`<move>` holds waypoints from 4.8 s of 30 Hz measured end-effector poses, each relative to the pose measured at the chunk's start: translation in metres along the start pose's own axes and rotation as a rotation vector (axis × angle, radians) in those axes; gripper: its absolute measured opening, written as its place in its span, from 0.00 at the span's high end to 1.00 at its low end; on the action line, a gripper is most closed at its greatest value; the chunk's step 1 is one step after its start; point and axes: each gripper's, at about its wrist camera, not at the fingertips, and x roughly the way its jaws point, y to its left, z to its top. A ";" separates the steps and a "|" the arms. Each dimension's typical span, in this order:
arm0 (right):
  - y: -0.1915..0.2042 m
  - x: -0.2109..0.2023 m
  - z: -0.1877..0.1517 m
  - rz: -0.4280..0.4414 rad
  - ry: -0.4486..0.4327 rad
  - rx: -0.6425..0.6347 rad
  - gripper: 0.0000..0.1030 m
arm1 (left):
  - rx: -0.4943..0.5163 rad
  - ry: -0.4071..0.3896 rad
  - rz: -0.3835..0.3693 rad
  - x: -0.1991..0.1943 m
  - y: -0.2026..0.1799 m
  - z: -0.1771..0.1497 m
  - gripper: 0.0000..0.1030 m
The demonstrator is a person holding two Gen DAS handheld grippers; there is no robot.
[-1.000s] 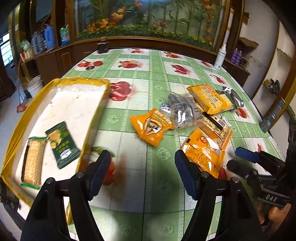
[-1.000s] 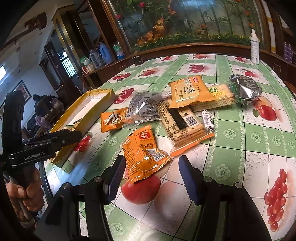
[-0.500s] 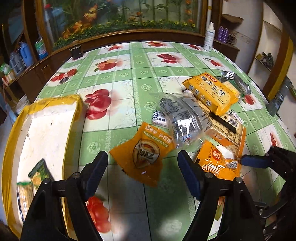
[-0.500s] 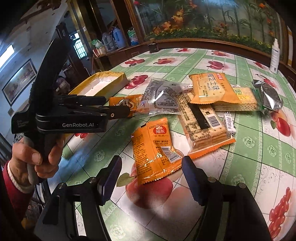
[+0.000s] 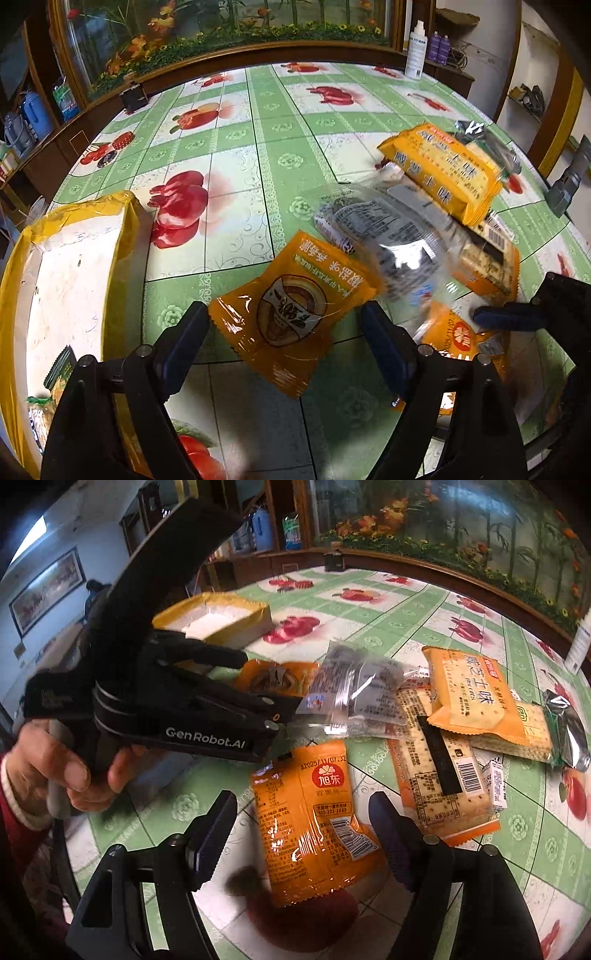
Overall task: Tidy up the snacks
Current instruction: 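Grasp orange packet with left tool while right tool grasps orange packet, then carry both orange packets into the yellow tray and open both tools, then move left tool toward clear plastic bag while right tool approaches barcode biscuit pack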
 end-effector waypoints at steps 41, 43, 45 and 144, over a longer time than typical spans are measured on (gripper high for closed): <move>-0.011 -0.077 -0.029 0.056 -0.190 0.162 0.63 | -0.266 -0.230 -0.081 -0.106 0.030 -0.050 0.73; -0.008 -0.081 -0.026 0.057 -0.202 0.155 0.63 | -0.286 -0.245 -0.067 -0.116 0.034 -0.056 0.73; -0.003 -0.084 -0.024 0.060 -0.211 0.145 0.63 | -0.298 -0.255 -0.042 -0.124 0.038 -0.060 0.73; -0.020 -0.061 0.021 0.037 -0.260 0.205 0.36 | -0.453 -0.281 0.303 -0.142 0.085 -0.065 0.20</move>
